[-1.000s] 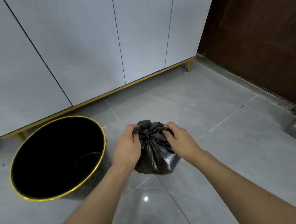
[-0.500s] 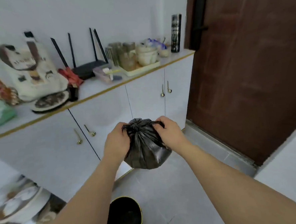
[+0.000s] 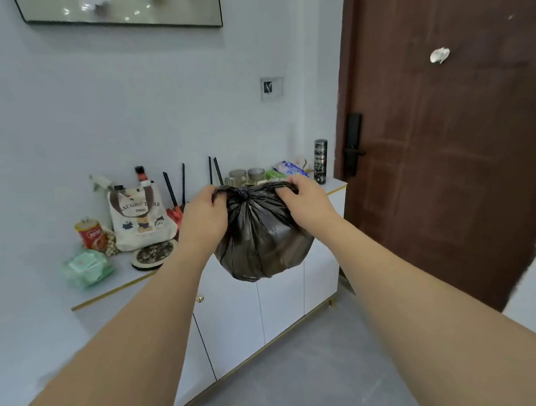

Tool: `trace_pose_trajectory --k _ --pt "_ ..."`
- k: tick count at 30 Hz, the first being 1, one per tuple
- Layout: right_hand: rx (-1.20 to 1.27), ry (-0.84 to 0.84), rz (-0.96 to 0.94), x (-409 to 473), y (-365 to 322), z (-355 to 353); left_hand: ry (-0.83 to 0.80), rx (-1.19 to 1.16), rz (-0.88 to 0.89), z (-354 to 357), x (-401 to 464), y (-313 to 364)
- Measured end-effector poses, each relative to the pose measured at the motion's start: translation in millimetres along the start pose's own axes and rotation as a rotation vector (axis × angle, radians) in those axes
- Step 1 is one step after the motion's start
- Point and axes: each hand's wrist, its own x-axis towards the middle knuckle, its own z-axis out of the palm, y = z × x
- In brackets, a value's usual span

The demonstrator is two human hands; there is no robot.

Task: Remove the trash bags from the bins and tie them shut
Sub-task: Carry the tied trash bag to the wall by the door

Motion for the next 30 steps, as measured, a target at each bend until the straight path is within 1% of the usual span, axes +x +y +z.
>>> trace_pose_trajectory --k 5,9,12,17,20,26,30 --pt "0.067 0.044 0.041 -13 -4 -11 -0.004 -0.027 0.034 3 -5 23" --pt "0.049 0.092 0.079 -30 7 -40 -0.065 -0.102 0.026 27 -7 42" --pt "0.01 0.172 0.131 -44 20 -71 -0.133 -0.14 0.047 54 -12 70" --pt "-0.069 0.337 0.223 -77 44 -136 -0.304 -0.224 0.124 114 -30 119" --pt "-0.17 0.438 0.3 -114 63 -181 -0.437 -0.25 0.186 159 -54 158" --pt "-0.187 0.666 0.521 -206 102 -279 -0.704 -0.293 0.354 246 -136 239" --pt "-0.214 0.76 0.614 -268 124 -339 -0.836 -0.338 0.443 298 -193 287"
